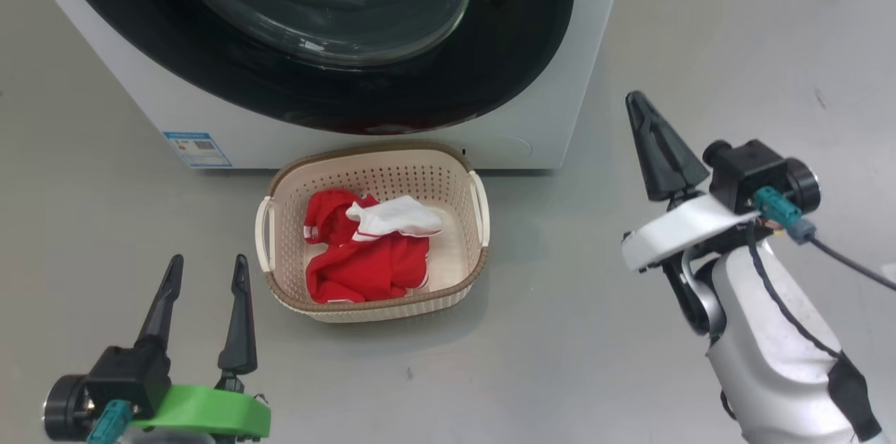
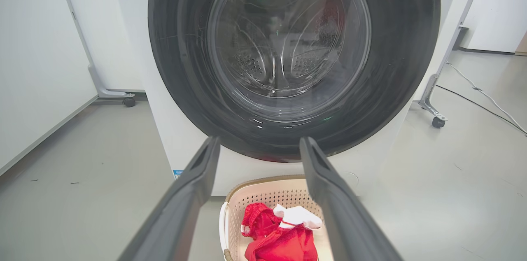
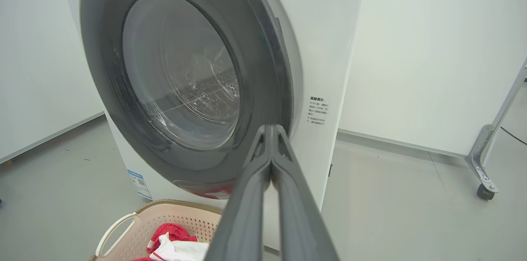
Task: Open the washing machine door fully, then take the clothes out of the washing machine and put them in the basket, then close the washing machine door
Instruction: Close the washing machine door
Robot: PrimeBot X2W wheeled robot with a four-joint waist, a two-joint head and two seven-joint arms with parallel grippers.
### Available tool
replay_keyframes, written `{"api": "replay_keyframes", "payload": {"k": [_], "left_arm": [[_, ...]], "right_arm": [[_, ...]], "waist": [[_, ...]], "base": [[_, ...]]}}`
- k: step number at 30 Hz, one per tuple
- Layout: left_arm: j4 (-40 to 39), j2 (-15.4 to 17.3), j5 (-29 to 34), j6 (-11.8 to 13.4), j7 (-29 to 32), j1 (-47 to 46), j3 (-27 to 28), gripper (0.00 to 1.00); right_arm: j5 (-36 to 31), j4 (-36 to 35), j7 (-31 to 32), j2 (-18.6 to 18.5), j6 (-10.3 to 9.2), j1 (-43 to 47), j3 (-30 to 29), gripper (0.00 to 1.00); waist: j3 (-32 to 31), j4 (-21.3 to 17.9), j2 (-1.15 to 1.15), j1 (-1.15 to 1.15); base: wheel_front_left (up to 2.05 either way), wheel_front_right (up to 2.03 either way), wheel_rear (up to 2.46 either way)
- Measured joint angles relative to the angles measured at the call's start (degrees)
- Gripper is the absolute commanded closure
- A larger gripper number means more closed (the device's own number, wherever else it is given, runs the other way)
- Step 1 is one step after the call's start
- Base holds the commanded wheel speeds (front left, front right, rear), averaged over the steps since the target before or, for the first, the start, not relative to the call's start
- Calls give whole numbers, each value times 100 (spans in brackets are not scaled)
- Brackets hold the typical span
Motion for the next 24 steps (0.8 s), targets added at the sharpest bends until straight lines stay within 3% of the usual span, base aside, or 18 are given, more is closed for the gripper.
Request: {"api": "replay_keyframes", "payload": {"k": [12, 24], "left_arm": [[-49, -143, 0, -52, -68, -566, -252, 0], [141, -227, -26, -149, -213, -840, -289, 0]], "right_arm": [[-18, 379, 327, -94, 60, -1625, -162, 100], [-33, 1071, 415, -177, 152, -2599, -259, 100]], "waist": [[655, 520, 0, 0], [1075, 1030, 0, 0]], "base": [[0, 0, 0], [0, 0, 0]]}}
